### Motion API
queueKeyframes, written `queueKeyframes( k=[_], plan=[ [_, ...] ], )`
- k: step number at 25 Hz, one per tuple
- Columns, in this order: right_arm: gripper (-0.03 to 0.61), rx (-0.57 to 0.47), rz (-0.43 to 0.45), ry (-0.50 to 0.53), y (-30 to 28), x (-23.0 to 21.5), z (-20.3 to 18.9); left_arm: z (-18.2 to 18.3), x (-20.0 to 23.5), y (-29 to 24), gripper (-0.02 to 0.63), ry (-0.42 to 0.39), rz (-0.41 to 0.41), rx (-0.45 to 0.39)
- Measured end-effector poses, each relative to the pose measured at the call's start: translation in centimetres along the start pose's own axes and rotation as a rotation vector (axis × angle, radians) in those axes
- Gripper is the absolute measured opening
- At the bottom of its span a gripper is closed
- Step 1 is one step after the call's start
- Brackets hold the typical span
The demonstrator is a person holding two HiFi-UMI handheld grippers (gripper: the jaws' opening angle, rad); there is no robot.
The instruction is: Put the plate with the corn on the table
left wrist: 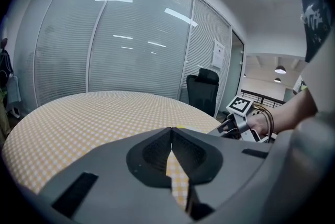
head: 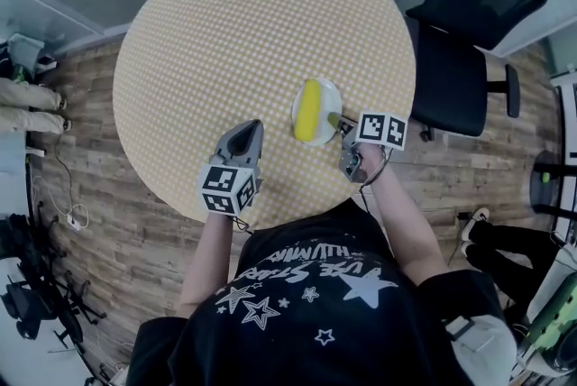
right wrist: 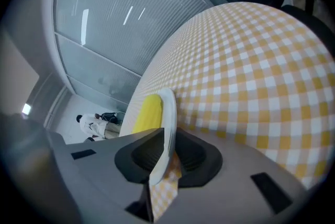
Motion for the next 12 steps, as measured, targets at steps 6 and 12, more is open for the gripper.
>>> queueKeyframes(
  k=[6, 12],
  plan=[
    [0.114, -0.111, -0.169, 0.111, 1.5, 0.5, 0.3, -0.3, 0.6, 1.6, 0.005, 0.003, -0.020, -0.012],
    [0.112, -0.213, -0.146, 0.052, 3.9, 1.3, 0.0, -0.3, 0.9, 3.7, 0.006, -0.008, -0.046, -0.039]
  ],
)
Point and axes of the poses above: the fingertips, and each gripper's own axes: y backward along the fingers, x to its left, z out of its top, the point moved 7 cm from there along y, backward along the fingers, and after that the axes turned 12 degrees about -z, right-handed, at the moved point
